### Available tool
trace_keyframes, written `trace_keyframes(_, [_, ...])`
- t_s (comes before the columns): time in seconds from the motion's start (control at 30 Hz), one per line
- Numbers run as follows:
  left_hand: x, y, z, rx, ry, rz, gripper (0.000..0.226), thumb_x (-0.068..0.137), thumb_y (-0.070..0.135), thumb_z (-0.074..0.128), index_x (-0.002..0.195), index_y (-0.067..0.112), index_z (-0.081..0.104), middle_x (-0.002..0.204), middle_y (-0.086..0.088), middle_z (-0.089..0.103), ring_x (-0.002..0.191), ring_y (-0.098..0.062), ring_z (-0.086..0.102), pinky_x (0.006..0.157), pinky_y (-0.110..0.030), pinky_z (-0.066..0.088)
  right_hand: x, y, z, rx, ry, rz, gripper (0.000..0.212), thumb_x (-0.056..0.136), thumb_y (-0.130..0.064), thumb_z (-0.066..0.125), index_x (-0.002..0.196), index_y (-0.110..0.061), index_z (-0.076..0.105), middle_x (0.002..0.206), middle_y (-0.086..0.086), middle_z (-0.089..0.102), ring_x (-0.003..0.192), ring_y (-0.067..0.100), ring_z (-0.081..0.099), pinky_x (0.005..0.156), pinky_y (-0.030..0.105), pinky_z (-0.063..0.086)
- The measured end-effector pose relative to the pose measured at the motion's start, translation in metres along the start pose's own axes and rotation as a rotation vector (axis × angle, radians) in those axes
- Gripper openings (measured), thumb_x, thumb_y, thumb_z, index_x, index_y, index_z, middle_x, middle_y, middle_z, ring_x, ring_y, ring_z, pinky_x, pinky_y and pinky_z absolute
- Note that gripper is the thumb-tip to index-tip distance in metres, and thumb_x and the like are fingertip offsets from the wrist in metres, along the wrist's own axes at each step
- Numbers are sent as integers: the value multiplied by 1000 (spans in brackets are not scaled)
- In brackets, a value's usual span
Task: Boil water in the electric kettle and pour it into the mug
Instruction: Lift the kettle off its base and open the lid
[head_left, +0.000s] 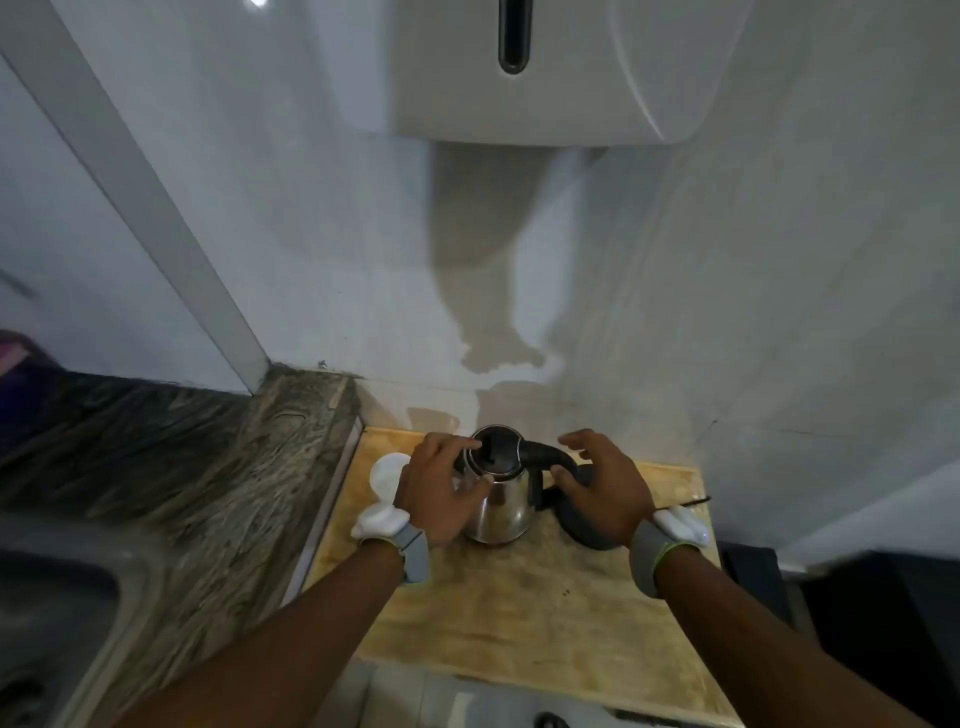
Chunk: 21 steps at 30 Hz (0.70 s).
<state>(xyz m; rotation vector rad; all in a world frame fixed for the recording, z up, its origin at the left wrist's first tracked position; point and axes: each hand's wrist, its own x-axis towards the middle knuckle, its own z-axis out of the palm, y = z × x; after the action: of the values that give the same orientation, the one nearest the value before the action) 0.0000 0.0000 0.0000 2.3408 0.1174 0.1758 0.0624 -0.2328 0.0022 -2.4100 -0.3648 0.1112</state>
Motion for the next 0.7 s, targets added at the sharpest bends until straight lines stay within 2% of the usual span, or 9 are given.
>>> trace_keyframes(0.3, [7,3,25,42,-1,-144,52,73,38,79,121,32,61,126,6,52,114,-19,58,92,-39,52,21,18,14,0,-177,18,49,85,-24,66,131,-22,49,126,5,56,117,27,52,96,37,44])
trace_keyframes(0.5, [12,8,42,95,7,-230,57,70,37,81,124,27,63,129,3,50,118,-22,56,95,-38,50,33,32,16,-8,-258,-25,42,91,-19,57,132,-21,47,125,7,57,115,32,54,94,45,46])
trace_keyframes(0.6, [13,9,45,93,9,-242,54,70,35,82,121,25,66,130,-1,48,117,-25,57,100,-39,49,36,37,17,20,-256,-41,34,93,-18,52,127,-23,49,121,6,60,109,33,57,89,42,47])
trace_keyframes(0.7, [13,11,48,81,11,-265,55,71,32,82,123,22,66,132,-3,46,120,-26,55,106,-37,45,39,42,20,56,-252,-29,36,94,-15,51,128,-23,51,121,6,63,108,33,59,87,37,45])
